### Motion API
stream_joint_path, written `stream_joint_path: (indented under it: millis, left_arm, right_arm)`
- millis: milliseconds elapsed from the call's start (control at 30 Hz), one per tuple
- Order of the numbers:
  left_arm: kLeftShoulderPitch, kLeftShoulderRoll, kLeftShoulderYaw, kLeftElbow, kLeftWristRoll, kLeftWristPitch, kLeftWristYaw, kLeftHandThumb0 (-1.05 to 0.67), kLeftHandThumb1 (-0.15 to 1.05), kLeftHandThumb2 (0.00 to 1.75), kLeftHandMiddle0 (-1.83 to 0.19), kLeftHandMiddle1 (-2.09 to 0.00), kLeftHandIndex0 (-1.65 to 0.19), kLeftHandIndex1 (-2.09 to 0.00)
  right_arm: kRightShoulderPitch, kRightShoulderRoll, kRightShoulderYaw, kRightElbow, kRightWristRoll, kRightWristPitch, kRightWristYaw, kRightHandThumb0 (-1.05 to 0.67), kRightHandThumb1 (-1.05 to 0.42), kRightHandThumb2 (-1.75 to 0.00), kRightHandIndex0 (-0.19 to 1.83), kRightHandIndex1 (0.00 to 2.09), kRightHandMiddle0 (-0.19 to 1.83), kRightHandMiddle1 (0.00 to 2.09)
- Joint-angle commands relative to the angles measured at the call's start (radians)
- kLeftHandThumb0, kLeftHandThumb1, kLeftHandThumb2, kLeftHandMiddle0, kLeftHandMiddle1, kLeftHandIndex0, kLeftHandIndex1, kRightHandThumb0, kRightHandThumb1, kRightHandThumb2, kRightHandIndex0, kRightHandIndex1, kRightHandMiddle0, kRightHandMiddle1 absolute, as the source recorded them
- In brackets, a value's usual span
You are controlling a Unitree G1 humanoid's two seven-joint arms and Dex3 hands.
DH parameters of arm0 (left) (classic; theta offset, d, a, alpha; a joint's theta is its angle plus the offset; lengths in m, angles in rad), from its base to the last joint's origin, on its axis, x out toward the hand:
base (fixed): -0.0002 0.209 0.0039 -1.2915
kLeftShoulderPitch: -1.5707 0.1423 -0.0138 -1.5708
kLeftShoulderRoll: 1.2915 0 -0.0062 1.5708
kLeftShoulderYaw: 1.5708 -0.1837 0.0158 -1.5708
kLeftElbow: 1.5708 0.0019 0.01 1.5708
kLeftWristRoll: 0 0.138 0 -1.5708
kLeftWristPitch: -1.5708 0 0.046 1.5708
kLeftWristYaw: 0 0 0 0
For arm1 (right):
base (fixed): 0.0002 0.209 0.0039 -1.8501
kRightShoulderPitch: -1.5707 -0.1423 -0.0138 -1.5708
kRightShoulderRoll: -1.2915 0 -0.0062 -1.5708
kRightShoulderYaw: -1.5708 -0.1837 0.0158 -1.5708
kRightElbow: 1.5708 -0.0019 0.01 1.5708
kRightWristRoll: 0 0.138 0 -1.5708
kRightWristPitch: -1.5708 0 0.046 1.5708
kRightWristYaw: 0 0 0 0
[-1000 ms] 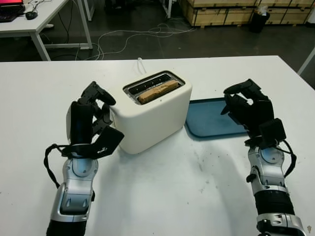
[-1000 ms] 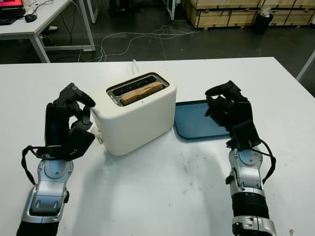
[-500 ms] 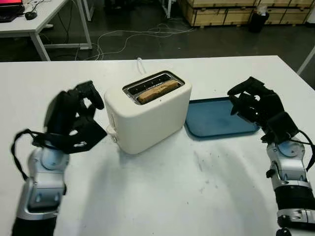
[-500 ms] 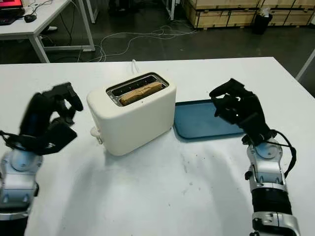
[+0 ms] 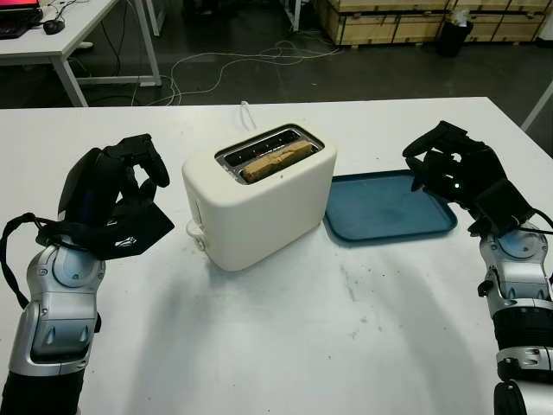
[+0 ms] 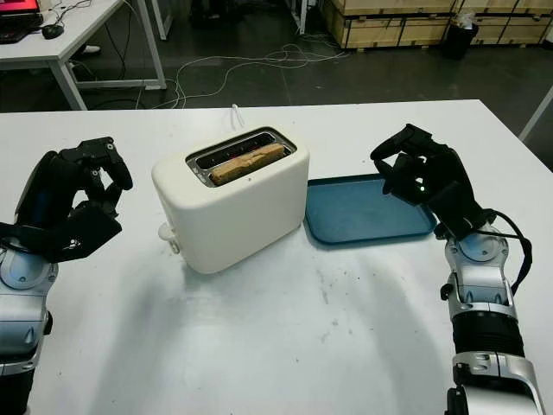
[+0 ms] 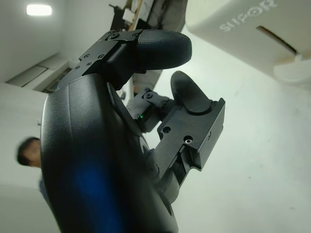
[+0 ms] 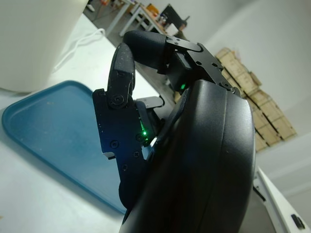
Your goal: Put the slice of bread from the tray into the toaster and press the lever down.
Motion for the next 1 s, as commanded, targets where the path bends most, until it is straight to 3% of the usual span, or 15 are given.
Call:
stream_joint_path:
  millis: [0,967]
  left_arm:
    - [-0.016,0.02,0.004,0.012,0.004,-0.008,0.001,0.15,0.55,1.03,-0.99,-1.75,-0.71,-1.75]
    - [-0.007,0.039,-0.005,0.024,0.022,0.008,0.003,0.09,0.57,0.99,-0.99,-1.75,-0.71,-1.75]
  right_arm:
    - [-0.019,-0.01,0.004,0.007,-0.004,-0.026,0.007,-0.15,-0.92,-0.43,0.78,1.75,0.51,1.65]
    - [-0.019,-0.012,0.011,0.014,-0.011,-0.04,0.013,-0.16,-0.92,-0.44,0.76,1.75,0.44,1.69]
